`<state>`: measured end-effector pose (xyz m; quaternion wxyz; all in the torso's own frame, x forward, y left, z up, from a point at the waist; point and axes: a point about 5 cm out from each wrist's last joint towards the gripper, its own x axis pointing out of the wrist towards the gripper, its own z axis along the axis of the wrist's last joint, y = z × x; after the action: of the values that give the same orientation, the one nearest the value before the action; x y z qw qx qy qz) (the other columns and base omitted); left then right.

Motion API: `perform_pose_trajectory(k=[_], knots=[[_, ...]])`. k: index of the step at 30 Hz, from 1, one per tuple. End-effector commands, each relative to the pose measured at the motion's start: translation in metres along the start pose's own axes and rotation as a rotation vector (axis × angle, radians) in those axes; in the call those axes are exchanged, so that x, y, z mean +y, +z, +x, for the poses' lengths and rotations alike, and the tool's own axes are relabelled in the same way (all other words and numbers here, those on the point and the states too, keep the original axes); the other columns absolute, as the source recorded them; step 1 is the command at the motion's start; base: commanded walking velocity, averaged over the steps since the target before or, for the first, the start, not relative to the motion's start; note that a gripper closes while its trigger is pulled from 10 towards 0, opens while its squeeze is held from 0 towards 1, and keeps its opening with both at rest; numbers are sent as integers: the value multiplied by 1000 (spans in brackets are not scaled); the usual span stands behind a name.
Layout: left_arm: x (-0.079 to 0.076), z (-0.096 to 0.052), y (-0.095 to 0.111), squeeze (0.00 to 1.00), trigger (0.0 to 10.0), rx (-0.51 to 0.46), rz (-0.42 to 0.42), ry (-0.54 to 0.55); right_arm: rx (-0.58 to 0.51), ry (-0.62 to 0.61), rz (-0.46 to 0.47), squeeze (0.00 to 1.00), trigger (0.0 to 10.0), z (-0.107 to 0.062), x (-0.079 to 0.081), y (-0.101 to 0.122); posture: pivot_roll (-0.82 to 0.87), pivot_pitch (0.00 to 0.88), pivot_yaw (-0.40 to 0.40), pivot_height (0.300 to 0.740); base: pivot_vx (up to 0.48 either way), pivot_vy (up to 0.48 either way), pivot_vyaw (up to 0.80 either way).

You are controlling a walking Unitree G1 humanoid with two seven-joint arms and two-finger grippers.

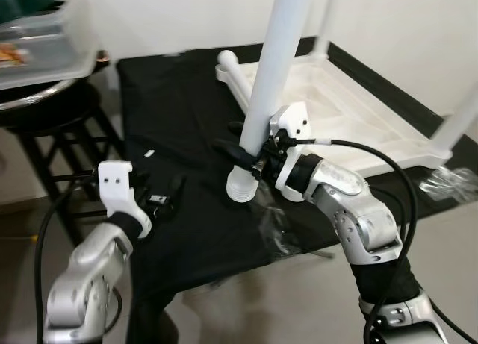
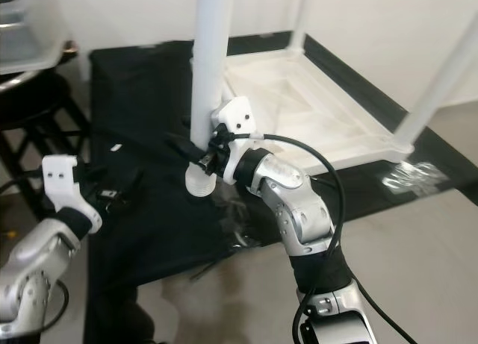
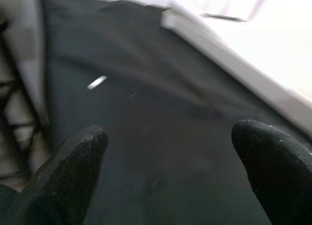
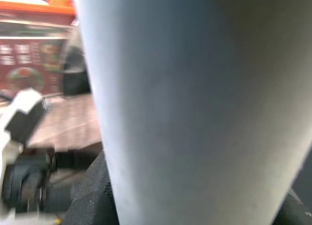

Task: Building children table

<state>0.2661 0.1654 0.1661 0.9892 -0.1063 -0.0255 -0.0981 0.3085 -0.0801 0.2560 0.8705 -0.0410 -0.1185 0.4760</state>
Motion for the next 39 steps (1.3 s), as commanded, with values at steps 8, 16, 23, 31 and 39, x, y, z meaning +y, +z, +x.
perform_pose_trajectory(k=[8,16,23,31,39], knots=[[6,-9,1,0,10000,-22,86,104,1,47,17,0,10000,3,23,-4,-57,178,-14,740,0,0,775],[-1,-3,-3,0,10000,-6,75,77,2,-72,5,0,10000,3,12,-6,-59,159,-5,740,0,-354,172],[-1,-2,-5,0,10000,-2,72,71,18,-88,-7,0,10000,0,7,-6,-59,159,-3,740,0,-477,0],[-6,-3,-6,0,10000,25,67,26,62,-121,-53,0,10000,-6,-10,-2,-52,186,-8,740,0,-225,0],[-6,-10,-9,0,10000,59,133,-26,77,-113,-66,0,10000,-4,-22,0,-39,225,-14,740,0,0,0]])
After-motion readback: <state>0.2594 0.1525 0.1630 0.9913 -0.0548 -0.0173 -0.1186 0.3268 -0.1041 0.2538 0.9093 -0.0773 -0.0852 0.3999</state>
